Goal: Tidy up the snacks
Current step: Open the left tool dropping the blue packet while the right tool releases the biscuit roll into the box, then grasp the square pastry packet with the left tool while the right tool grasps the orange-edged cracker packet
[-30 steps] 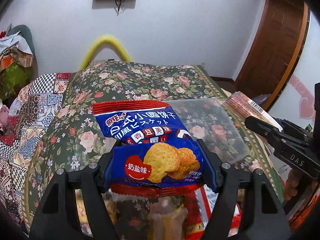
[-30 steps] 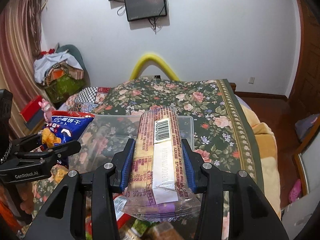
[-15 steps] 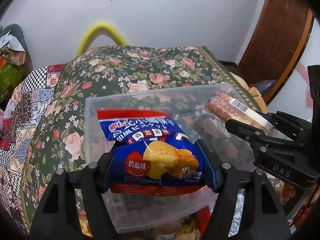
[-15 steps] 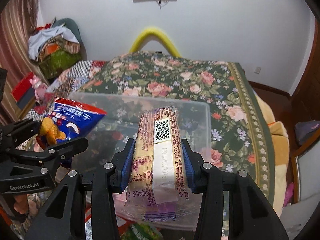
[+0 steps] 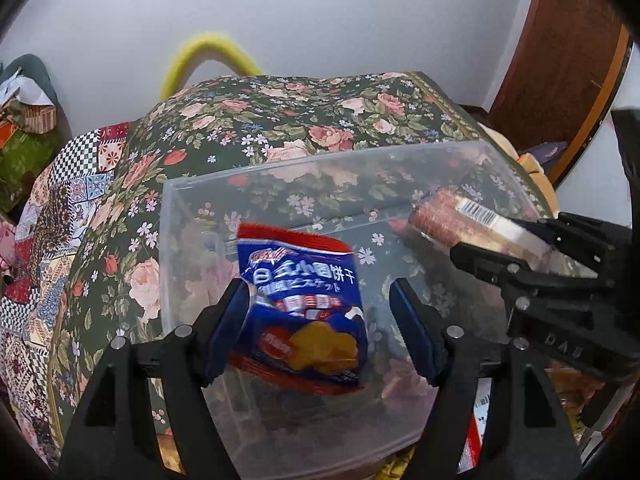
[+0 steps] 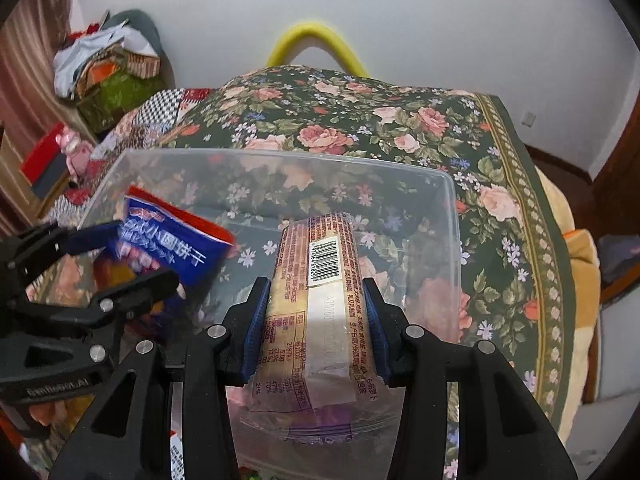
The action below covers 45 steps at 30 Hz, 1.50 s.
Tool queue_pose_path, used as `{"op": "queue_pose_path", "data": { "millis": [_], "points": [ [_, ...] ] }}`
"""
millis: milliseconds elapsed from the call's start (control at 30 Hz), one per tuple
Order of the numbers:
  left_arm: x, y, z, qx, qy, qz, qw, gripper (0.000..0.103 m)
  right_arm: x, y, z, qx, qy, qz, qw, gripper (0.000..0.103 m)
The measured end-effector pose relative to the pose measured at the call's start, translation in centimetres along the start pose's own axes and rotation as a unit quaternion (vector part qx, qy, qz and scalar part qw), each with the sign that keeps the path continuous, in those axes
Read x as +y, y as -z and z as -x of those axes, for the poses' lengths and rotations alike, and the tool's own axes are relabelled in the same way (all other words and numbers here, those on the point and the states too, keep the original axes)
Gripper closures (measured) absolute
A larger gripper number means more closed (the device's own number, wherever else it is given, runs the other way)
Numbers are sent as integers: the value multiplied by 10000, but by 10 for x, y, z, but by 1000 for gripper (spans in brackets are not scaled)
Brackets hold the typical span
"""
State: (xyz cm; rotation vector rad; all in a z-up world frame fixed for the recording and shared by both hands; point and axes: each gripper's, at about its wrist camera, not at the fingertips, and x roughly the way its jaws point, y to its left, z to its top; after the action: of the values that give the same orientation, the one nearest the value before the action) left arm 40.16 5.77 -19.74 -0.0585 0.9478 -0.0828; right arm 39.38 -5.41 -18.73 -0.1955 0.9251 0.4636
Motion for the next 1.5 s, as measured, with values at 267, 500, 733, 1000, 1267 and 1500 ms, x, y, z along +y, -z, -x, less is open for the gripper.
{"op": "queue_pose_path", "data": {
  "millis": [267, 500, 733, 1000, 1267, 1500],
  "points": [
    [6, 1, 47, -358, 105, 17, 9993, 29, 3, 1, 34, -378, 201, 134, 9990, 57],
    [22, 14, 98, -678, -11, 69, 9977, 23, 0, 13, 71, -714, 296, -22, 9970, 53],
    [49, 44, 131, -767, -330, 123, 9964, 14, -5, 39, 100, -864, 394, -99, 9954, 45],
    [89, 85, 116, -294, -452, 564, 9970, 14, -22, 79, 105, -672, 486, -348, 9959, 33],
    [100, 121, 76, 324, -383, 722, 9961, 10, -32, 114, 83, -212, 435, -619, 9969, 29],
    [99, 133, 41, 720, -217, 842, 9936, 10, -25, 130, 64, 56, 271, -611, 9977, 23]
  ]
}}
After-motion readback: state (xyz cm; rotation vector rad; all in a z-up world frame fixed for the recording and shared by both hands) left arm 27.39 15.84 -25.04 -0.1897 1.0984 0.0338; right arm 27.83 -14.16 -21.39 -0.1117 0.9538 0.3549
